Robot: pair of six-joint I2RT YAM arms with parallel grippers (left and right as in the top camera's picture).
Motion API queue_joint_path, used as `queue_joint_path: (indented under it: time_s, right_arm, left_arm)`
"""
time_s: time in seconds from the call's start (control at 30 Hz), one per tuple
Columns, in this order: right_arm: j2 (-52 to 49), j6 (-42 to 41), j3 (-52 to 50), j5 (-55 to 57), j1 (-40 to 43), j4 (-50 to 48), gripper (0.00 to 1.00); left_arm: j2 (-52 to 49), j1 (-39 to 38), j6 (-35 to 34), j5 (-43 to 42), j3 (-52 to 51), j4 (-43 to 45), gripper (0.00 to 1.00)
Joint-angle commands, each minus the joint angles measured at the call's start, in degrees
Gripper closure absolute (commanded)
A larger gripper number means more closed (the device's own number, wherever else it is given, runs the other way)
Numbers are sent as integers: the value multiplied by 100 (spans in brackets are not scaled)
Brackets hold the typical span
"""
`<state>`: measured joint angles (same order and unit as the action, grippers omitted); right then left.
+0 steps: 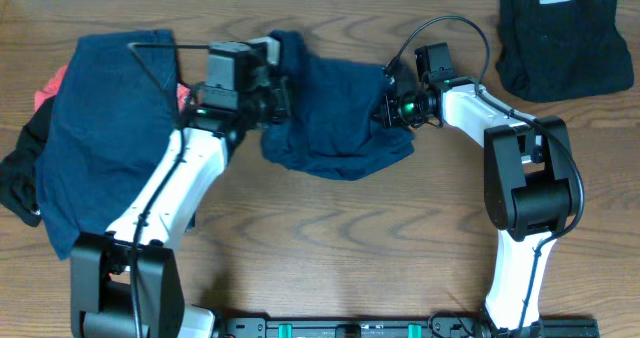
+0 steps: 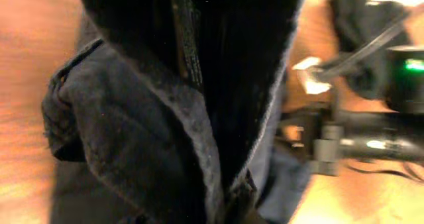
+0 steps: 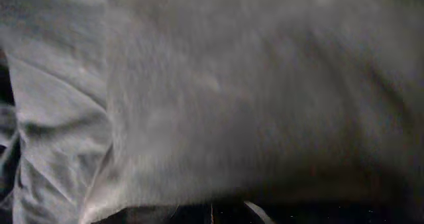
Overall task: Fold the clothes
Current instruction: 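Fold the left end over toward the right gripper with the left gripper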
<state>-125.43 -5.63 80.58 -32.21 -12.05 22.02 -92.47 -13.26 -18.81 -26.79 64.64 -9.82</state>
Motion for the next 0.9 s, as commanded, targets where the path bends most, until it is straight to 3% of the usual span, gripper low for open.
queue_joint_path:
  time_s: [0.0, 0.2, 0.4, 0.87]
  right_arm:
    - [-501, -59, -166, 518, -39, 68, 99]
    - [-501, -164, -166, 496, -39, 48, 99]
    - [-501, -164, -166, 498, -39, 48, 99]
    - [-501, -162, -166, 409, -39, 52, 99]
  left_arm:
    - [81, -424, -295, -205, 103, 289, 94]
    - [81, -662, -293, 459, 103, 369, 94]
    - [87, -564, -299, 476, 247, 376, 94]
    - [-262, -1401, -293, 951, 310, 573, 94]
